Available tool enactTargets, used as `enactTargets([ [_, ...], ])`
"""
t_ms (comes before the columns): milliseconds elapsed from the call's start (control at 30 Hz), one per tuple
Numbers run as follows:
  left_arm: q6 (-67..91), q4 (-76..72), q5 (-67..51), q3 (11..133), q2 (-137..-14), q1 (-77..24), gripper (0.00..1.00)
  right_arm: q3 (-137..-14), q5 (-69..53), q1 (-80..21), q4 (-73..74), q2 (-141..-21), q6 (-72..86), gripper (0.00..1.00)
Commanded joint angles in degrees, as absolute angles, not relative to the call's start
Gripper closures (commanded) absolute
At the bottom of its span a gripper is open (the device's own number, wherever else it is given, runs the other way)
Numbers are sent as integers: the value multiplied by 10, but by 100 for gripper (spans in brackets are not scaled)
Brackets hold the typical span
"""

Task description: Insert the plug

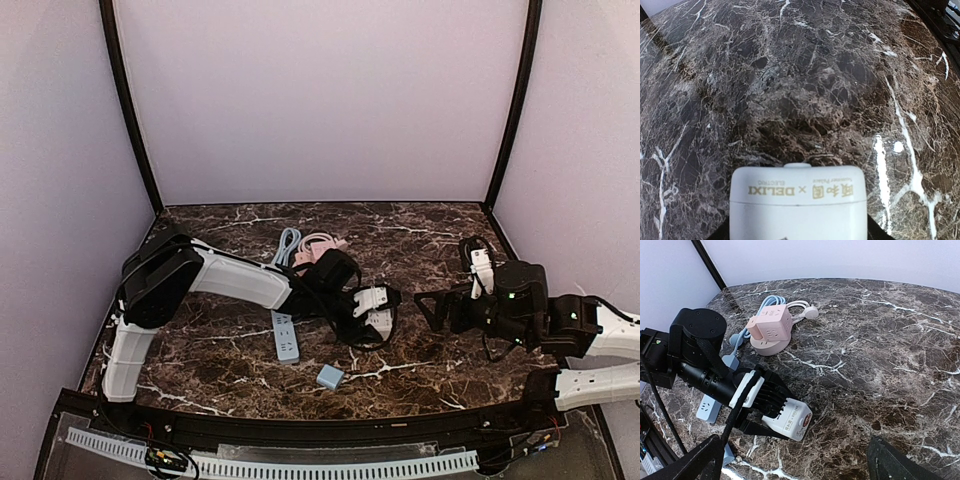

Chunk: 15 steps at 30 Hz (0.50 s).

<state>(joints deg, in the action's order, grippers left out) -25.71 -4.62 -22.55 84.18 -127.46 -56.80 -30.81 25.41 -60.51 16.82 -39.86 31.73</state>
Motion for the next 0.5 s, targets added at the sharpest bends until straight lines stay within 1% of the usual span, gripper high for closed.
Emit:
enactTargets([
  [0, -262, -41, -242, 853, -1277, -567, 69, -317, 260, -610, 166, -398, 311, 1],
  [167, -257, -31, -252, 854, -1269, -567, 78, -317, 257, -610, 166, -394, 312, 1],
  [267, -250, -40, -263, 838, -1252, -567, 81, -319, 259, -610, 165, -393, 316, 1],
  [467, -222, -134, -272, 757, -1168, -567, 92, -326, 253, -610, 169, -382, 346, 1],
])
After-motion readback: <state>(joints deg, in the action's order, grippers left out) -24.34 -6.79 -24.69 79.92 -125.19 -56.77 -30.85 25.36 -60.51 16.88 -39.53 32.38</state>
